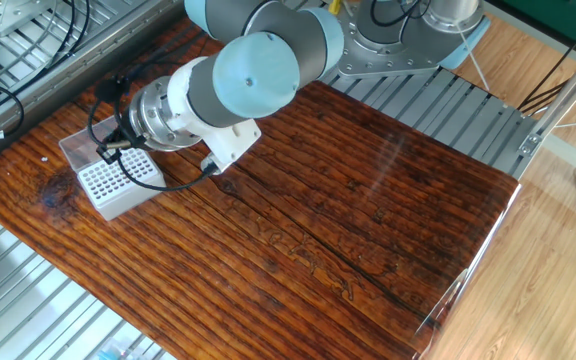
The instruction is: Insert a medium pipette tip into the holder for medium pipette tips
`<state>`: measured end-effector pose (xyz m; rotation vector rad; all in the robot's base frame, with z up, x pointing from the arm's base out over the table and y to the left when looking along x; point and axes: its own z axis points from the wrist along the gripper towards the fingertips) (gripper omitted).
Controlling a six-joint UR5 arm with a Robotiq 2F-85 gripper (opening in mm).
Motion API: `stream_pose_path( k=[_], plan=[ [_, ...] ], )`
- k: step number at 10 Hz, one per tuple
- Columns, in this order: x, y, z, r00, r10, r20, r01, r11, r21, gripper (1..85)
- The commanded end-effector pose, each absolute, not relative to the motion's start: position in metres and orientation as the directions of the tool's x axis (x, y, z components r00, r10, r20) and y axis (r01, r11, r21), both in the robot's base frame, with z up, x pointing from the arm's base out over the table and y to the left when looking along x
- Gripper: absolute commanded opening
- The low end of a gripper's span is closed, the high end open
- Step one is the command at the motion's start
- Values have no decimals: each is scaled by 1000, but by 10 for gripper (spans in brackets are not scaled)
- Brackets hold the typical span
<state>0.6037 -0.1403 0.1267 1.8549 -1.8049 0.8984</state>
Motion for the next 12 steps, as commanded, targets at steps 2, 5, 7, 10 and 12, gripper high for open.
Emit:
stream_pose_path(
  k=[2,5,7,10,12],
  plan=[
    [610,-134,123,-37,-738,673,-985,-87,-149,10],
    [615,-137,113,-2,-725,688,-986,-112,-122,10],
    [610,-141,109,31,-718,695,-990,-118,-78,10],
    [617,-139,101,64,-734,676,-988,-141,-59,10],
    [619,-139,102,74,-726,683,-988,-146,-49,10]
  ],
)
